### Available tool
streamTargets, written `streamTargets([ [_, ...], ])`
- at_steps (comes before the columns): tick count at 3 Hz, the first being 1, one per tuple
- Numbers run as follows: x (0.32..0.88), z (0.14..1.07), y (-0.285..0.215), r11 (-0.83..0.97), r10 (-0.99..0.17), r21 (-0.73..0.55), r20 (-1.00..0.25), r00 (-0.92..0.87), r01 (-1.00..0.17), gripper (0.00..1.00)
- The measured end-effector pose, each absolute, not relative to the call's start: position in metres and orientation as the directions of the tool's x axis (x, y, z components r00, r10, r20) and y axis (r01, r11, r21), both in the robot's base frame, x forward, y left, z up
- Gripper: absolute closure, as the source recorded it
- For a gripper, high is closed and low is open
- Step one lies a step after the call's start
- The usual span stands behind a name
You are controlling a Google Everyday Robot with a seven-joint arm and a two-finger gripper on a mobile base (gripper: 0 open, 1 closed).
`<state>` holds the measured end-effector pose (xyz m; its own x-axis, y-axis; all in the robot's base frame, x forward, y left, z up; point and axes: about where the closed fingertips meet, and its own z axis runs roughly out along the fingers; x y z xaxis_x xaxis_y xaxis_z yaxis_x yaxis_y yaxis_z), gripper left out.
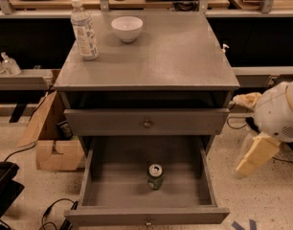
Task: Pick green can from middle drawer and place on counter
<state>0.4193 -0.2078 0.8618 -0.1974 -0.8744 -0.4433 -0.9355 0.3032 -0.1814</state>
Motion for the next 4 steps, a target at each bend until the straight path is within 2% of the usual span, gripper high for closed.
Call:
streamTargets([
  [1,0.425,0.793,-0.202,0.361,-0.737,-0.167,-0.654,-0.171,-0.918,0.0],
  [2,0.434,0.759,-0.193,0.363,-0.651,-0.177,-0.75,-0.113,-0.915,0.0],
  [3,0.435,0.754,-0.192,0.345,-0.649,-0.189,-0.755,-0.089,-0.92,0.0],
  [4,0.442,0.727,-0.182,0.358,-0.588,-0.155,-0.804,-0.093,-0.921,0.0],
])
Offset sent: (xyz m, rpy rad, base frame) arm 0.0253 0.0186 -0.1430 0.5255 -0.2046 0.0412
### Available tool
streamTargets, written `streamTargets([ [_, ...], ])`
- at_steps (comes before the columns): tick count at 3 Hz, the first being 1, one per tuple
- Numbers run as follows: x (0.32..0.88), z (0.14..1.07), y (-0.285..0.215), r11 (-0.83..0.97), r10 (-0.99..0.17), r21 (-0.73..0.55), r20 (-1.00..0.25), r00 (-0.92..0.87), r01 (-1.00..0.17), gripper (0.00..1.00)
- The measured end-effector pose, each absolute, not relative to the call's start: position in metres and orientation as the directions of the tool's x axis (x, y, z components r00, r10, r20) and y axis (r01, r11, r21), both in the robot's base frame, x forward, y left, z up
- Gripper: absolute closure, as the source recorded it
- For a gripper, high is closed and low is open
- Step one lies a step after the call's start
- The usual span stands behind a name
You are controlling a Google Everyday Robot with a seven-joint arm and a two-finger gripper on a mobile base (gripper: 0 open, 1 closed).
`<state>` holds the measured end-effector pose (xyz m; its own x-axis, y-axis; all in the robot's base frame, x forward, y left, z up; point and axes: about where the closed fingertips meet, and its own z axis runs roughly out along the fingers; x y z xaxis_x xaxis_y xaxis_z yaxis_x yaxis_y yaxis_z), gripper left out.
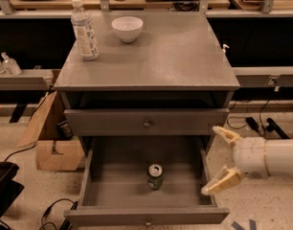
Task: Pick green can from middle drawer and place on counter
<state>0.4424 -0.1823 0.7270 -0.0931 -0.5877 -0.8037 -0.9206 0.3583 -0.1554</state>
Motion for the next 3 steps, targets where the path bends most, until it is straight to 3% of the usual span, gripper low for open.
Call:
streamTargets([
  [3,0.511,0.556,-0.101,0.33,-0.365,-0.107,-0.931,-0.022,-0.938,0.0],
])
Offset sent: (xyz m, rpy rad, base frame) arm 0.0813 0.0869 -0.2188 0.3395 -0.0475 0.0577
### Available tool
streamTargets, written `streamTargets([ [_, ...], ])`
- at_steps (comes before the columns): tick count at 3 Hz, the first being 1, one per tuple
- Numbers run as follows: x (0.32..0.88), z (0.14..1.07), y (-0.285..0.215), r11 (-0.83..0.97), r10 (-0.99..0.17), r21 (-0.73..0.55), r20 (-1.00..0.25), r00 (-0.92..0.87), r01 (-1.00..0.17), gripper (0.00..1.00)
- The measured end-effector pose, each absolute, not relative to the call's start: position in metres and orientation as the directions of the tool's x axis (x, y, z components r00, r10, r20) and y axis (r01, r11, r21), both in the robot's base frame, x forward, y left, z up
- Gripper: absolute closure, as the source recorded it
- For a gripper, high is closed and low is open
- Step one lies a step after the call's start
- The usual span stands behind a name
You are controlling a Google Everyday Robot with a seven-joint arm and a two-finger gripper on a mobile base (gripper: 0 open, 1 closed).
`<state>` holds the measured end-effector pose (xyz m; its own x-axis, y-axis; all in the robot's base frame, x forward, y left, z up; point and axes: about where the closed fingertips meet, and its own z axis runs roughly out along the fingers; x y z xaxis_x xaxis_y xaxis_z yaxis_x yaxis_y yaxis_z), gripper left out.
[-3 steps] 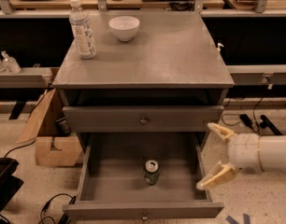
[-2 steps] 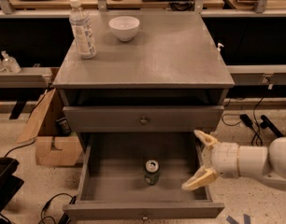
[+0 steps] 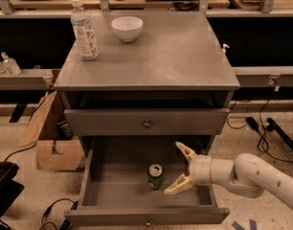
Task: Pick green can from middle drawer and place on counter
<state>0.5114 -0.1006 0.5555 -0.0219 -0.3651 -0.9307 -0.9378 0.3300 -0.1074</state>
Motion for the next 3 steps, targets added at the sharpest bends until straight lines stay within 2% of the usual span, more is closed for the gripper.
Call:
streamTargets([
  [3,0.539,0.455,-0.029,0.226,-0.364,-0.053,-0.931,-0.033,-0.973,0.0],
])
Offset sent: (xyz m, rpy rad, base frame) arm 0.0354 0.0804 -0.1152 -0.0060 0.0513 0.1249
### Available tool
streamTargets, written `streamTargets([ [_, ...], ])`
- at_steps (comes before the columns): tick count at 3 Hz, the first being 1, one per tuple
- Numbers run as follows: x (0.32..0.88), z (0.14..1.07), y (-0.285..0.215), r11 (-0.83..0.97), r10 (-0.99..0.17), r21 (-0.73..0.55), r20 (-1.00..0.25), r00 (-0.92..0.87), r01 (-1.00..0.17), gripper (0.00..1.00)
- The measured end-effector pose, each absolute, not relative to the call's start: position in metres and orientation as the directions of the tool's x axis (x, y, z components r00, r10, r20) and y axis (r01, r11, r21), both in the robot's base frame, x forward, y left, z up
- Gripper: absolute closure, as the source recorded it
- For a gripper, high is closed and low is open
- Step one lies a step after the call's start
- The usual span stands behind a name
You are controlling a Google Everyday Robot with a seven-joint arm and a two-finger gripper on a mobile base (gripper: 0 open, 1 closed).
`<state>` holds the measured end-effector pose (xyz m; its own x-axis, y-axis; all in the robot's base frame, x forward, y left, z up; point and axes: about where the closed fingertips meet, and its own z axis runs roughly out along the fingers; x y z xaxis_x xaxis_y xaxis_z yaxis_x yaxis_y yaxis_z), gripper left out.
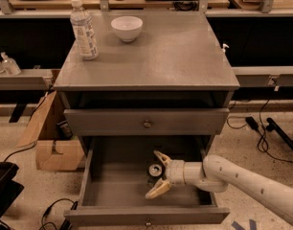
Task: Pick green can from middle drawer and place on counter
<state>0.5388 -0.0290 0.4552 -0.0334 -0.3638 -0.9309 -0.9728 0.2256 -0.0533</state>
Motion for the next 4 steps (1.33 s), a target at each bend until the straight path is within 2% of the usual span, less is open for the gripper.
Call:
streamTargets([
  [1,0.54,0.435,-0.017,0.198,-0.381,-0.037,-0.924,-0.042,-0.98,0.15],
  [4,0.54,0.413,-0.01,0.167,-0.417,-0.023,-0.908,-0.05,-0.986,0.85],
])
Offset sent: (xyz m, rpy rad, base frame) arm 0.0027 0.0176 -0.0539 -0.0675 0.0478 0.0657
